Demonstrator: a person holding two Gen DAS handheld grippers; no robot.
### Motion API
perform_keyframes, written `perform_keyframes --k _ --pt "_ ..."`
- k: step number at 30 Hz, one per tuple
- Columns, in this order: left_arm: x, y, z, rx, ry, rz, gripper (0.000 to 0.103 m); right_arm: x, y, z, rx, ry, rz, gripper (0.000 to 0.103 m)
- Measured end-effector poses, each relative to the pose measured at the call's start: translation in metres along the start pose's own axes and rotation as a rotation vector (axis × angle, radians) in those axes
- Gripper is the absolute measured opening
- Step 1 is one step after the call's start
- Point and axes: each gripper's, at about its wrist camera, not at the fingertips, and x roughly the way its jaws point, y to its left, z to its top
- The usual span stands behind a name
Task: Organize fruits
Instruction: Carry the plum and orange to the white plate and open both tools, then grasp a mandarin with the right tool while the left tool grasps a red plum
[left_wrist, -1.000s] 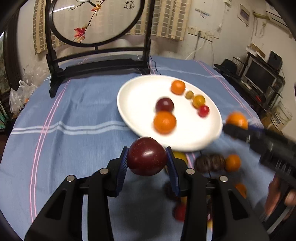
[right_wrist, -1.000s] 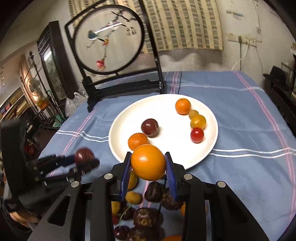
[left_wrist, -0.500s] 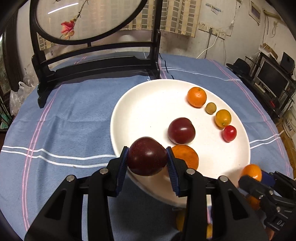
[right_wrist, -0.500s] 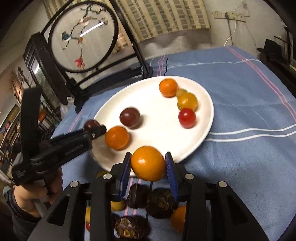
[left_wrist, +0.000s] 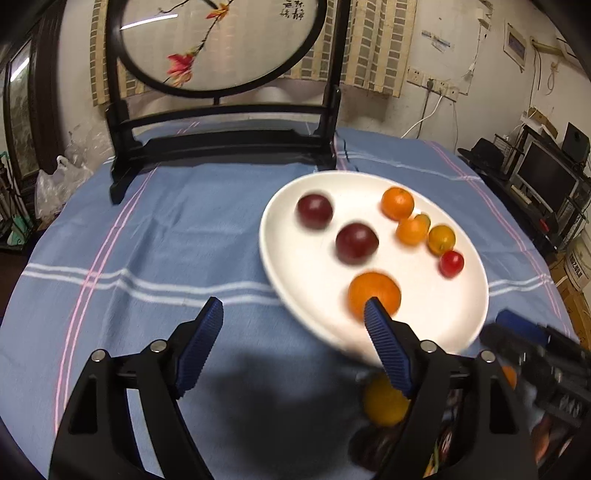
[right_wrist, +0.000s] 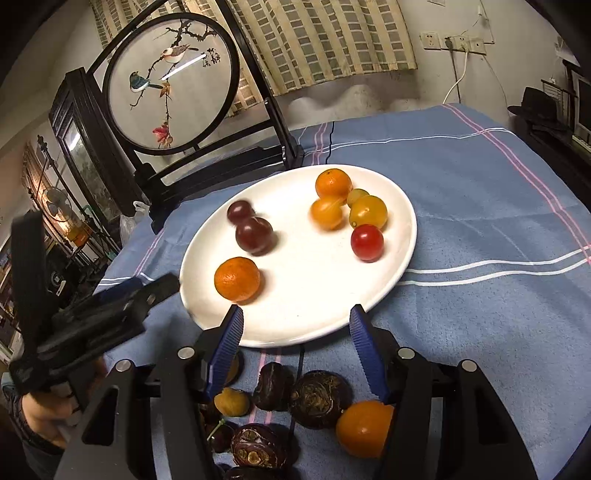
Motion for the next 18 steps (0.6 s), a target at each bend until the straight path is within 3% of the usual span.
perform_keyframes --k 10,18 --pt "-0.023 0.011 -0.050 -0.003 0.026 0.006 0.081 -0.013 0.010 -0.008 -0.065 -0.020 -0.020 0.061" --pt "-0.030 0.019 -0.056 -0.011 0.020 -0.002 0.084 -0.047 0.015 -0.045 -0.170 0.017 -0.036 0.067"
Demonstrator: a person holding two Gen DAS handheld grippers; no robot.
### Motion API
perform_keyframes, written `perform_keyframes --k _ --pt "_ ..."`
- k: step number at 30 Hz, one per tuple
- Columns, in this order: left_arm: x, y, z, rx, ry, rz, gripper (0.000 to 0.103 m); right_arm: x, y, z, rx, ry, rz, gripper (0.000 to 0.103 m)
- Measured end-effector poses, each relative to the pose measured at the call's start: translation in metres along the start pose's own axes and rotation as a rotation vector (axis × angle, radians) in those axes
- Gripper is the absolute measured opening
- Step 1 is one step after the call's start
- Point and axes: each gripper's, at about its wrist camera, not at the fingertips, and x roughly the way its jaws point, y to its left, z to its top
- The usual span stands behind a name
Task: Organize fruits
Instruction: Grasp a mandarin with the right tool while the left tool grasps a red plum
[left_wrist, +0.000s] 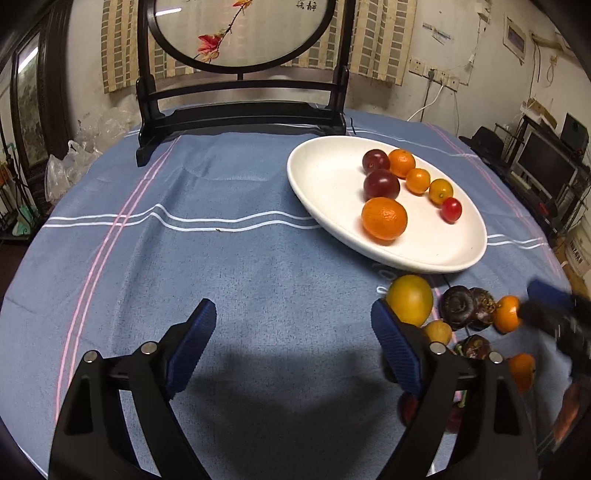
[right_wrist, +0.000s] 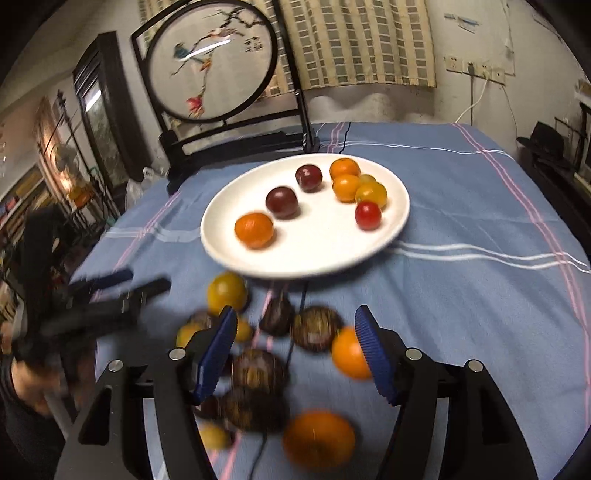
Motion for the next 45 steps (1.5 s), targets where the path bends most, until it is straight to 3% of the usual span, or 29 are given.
perform_keyframes --k 8,13,14,16,17,34,40,45 --pt "-0.006 -0.008 -0.003 0.030 -0.017 -0.021 0.085 -0.025 0.000 -0.045 -0.093 0.071 -0.067 0.067" --pt "-0.005 -0.005 -0.003 0.026 -0.014 -0.019 0.085 -0.011 0.004 -0.052 -0.132 0.133 -0.104 0.067" --pt "-0.005 -0.005 -0.003 0.029 -0.013 -0.023 0.085 -0.006 0.004 -0.053 -0.132 0.141 -0.107 0.064" --pt "-0.005 -0.005 -0.003 0.031 -0.009 -0.033 0.085 0.003 0.004 -0.054 -0.135 0.168 -0.112 0.045" --pt "-0.005 -0.006 -0.003 0.033 -0.004 -0.042 0.085 0.005 0.004 -0.053 -0.127 0.174 -0.107 0.044" --pt "-0.017 -0.039 -0.046 0.172 0.104 -0.165 0.085 -0.006 -0.008 -0.049 -0.068 0.125 -0.076 0.044" --pt "-0.009 -0.048 -0.052 0.197 0.143 -0.186 0.075 -0.012 -0.011 -0.051 -0.058 0.106 -0.058 0.044" --pt "-0.002 -0.058 -0.054 0.220 0.172 -0.221 0.060 -0.015 -0.012 -0.052 -0.057 0.095 -0.043 0.044"
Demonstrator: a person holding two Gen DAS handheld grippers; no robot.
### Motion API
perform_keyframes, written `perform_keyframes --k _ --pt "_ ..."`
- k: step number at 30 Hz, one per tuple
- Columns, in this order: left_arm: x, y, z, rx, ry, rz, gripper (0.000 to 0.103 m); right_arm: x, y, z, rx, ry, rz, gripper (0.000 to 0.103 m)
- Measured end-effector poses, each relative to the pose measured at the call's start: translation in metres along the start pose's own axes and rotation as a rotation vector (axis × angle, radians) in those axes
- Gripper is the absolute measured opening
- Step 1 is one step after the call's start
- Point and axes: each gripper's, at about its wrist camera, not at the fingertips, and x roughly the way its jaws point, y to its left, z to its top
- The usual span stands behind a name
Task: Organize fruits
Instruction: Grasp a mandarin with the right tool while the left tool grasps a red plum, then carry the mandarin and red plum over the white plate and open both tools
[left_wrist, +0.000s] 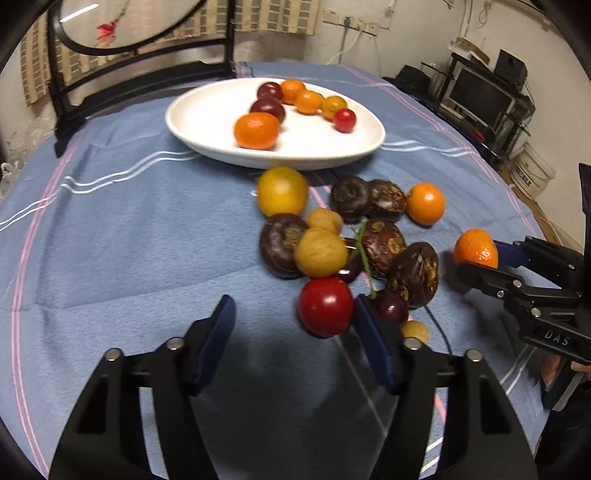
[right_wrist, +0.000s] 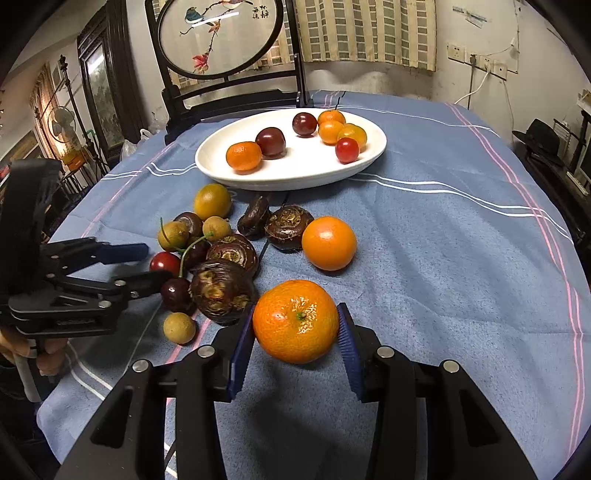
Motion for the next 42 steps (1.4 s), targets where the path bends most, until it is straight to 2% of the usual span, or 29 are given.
perform_keyframes --k 4,7,11,15,18,21,26,32,37,42 --pt "0.006 -0.011 0.001 0.052 -0.006 0.064 0.052 0.000 0.003 0.000 -0.007 -0.001 0.014 0.044" --pt "0.003 -0.013 0.002 0.058 -0.014 0.022 0.029 0.000 0.004 0.000 -0.008 0.000 0.017 0.044" --pt "-0.005 -0.010 0.003 0.079 -0.024 0.068 0.029 -0.009 0.004 0.005 -0.003 -0.024 0.009 0.044" --pt "-0.024 0.001 0.017 0.061 -0.056 0.060 0.029 -0.026 0.006 0.024 -0.022 -0.076 -0.002 0.044" --pt "-0.040 0.008 0.035 0.050 -0.103 0.069 0.029 -0.036 0.011 0.048 -0.034 -0.128 -0.004 0.044" --pt "-0.051 0.016 0.057 0.003 -0.135 0.047 0.029 -0.039 0.019 0.076 -0.038 -0.175 -0.003 0.044" --pt "-0.049 0.023 0.091 -0.041 -0.168 0.050 0.029 -0.025 0.029 0.115 -0.006 -0.213 0.015 0.044" --pt "-0.017 0.034 0.121 -0.071 -0.149 0.092 0.029 0.029 0.019 0.134 0.036 -0.124 0.017 0.044" --pt "0.016 0.045 0.133 -0.091 -0.109 0.123 0.029 0.062 0.005 0.129 0.076 -0.048 0.020 0.044" --pt "0.032 0.046 0.142 -0.087 -0.119 0.158 0.029 0.077 0.002 0.127 0.089 -0.023 0.040 0.044"
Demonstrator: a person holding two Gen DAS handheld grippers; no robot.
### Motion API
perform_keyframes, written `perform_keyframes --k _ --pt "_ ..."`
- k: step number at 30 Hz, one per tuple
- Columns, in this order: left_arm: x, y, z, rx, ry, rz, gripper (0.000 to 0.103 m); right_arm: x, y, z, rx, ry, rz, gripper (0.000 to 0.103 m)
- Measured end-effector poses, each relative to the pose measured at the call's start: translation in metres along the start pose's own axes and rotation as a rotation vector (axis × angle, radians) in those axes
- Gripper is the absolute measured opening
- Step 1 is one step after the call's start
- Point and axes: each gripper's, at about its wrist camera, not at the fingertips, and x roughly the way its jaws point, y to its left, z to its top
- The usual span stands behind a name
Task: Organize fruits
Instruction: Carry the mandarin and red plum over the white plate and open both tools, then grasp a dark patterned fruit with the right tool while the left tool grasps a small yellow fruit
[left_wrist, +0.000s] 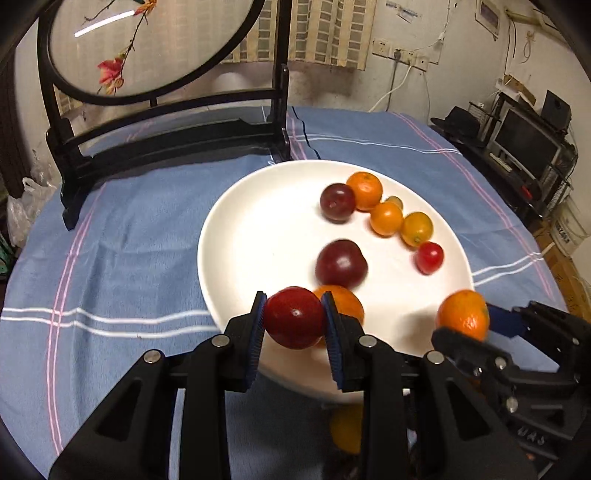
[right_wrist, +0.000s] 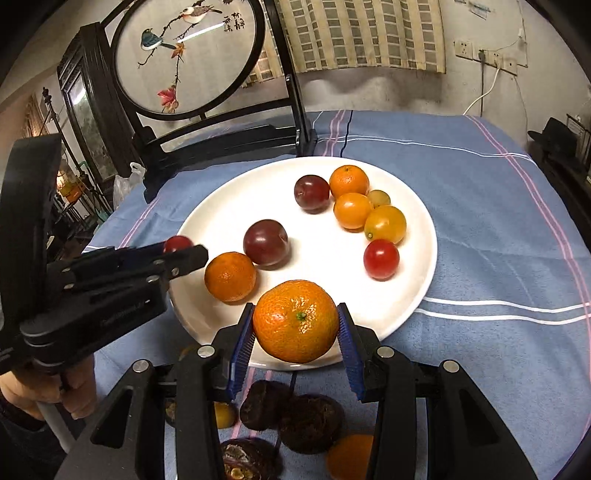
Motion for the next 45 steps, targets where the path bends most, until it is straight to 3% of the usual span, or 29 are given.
perform_keyframes --k 2,3,5,11,18,23,34,45 --pt "0.005 -0.002 0.001 -0.002 0.000 0.005 0.030 0.001 -0.002 0.000 0.013 -0.004 0.004 0.045" --pt "0.008 -0.002 0.000 -0.011 0.008 0.006 0.033 0.000 -0.005 -0.001 0.032 -0.020 0.014 0.052" --pt "0.004 -0.002 -0.001 -0.015 -0.002 0.040 0.064 -0.003 -0.007 0.000 0.048 -0.020 0.028 0.061" --pt "-0.027 -0.002 -0.015 0.026 -0.048 0.036 0.078 -0.015 0.002 -0.003 -0.005 -0.041 0.017 0.061" --pt "-0.047 0.010 -0.046 0.024 -0.031 0.061 0.079 -0.024 0.013 -0.008 -0.026 -0.030 0.034 0.061" --pt "-0.060 0.016 -0.068 -0.007 -0.012 0.030 0.080 -0.036 0.022 -0.017 -0.050 -0.037 0.046 0.061" --pt "-0.076 0.012 -0.100 0.020 -0.001 0.023 0.081 -0.070 0.019 -0.073 -0.086 -0.018 0.015 0.061" --pt "-0.072 0.015 -0.123 0.011 0.037 0.040 0.081 -0.074 0.012 -0.110 -0.109 0.045 0.008 0.060"
